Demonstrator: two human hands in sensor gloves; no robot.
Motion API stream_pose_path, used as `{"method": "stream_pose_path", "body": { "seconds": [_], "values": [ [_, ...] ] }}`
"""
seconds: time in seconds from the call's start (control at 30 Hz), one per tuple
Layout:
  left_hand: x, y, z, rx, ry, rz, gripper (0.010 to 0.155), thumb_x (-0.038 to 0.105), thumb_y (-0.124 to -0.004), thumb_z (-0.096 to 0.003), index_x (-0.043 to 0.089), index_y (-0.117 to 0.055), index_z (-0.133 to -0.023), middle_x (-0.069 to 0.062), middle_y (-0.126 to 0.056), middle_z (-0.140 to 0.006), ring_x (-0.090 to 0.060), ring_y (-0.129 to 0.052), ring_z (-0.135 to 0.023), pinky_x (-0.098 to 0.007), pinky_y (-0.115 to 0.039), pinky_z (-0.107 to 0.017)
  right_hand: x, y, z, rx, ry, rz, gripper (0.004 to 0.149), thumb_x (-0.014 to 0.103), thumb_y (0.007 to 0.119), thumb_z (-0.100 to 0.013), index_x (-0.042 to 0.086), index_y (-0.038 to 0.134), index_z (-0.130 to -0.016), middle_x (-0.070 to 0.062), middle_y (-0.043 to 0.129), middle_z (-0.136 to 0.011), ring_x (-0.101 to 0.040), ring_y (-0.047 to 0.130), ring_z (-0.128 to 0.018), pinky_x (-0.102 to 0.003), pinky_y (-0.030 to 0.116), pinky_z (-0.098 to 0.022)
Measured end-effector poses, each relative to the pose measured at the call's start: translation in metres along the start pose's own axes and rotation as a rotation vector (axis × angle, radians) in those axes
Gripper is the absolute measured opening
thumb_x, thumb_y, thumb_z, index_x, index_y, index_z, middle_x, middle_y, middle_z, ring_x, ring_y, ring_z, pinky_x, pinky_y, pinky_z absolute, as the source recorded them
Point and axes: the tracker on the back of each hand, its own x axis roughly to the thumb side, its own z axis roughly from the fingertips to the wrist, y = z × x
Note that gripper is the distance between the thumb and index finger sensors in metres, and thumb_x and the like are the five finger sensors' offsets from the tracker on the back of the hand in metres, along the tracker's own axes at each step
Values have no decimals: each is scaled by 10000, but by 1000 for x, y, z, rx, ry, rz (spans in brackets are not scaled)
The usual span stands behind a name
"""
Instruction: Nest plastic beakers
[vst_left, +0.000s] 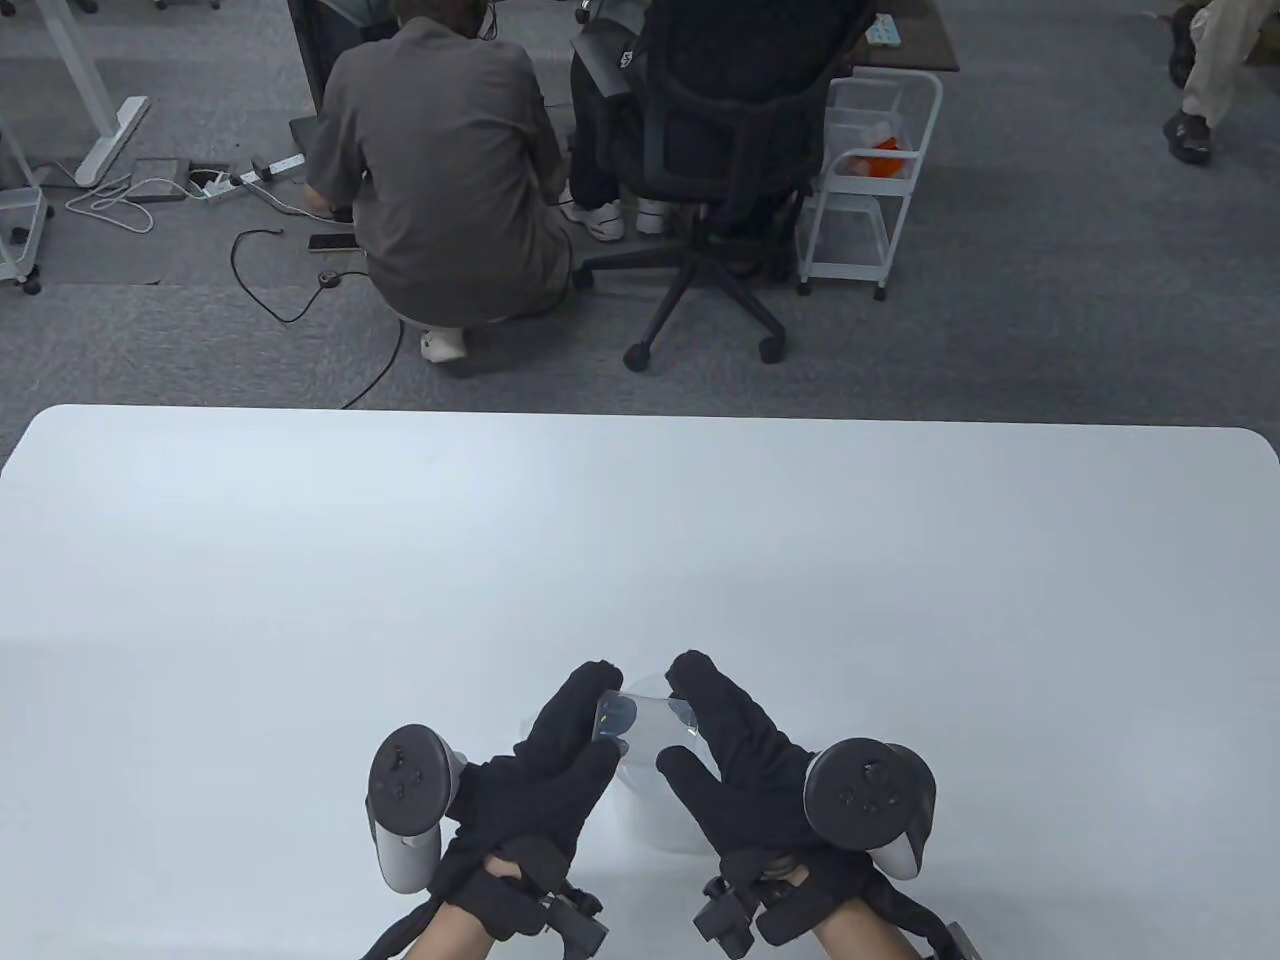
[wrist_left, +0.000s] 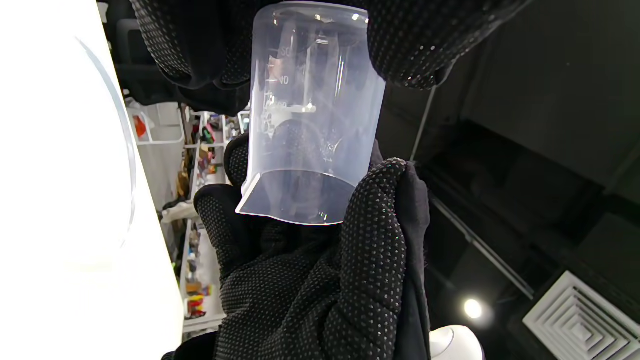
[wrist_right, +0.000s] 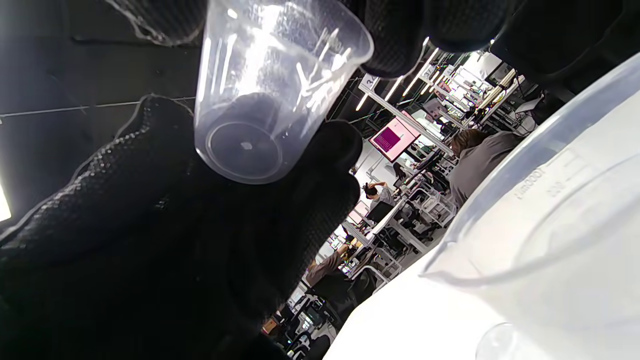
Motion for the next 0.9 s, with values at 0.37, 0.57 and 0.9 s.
{"method": "stream_pose_path", "body": {
  "seconds": [0.37,0.57,0.9],
  "values": [
    [7,6,17,71,-146,-500,639,458,-693,-491,182,-538,-1046,-161,-506,-1100,-460,-700,-964,-510,-719,-642,8,-9,-2,24,-43,235,656,473,754,-498,143,528,-1017,-193,600,-1064,-411,747,-851,-554,641,-590],
    [0,6,22,101,-177,-739,642,485,-685,-486,181,-567,-1040,-160,-510,-1105,-488,-665,-976,-557,-684,-646,13,-1,-8,101,-59,572,652,464,765,-490,148,554,-1019,-179,615,-1069,-412,733,-857,-565,623,-601],
    [-10,8,22,104,-151,-808,642,495,-683,-484,185,-578,-1036,-152,-513,-1106,-476,-661,-986,-573,-666,-654,4,25,-28,308,26,817,643,449,791,-475,156,591,-1011,-167,634,-1077,-418,724,-869,-579,607,-614]
  ]
}}
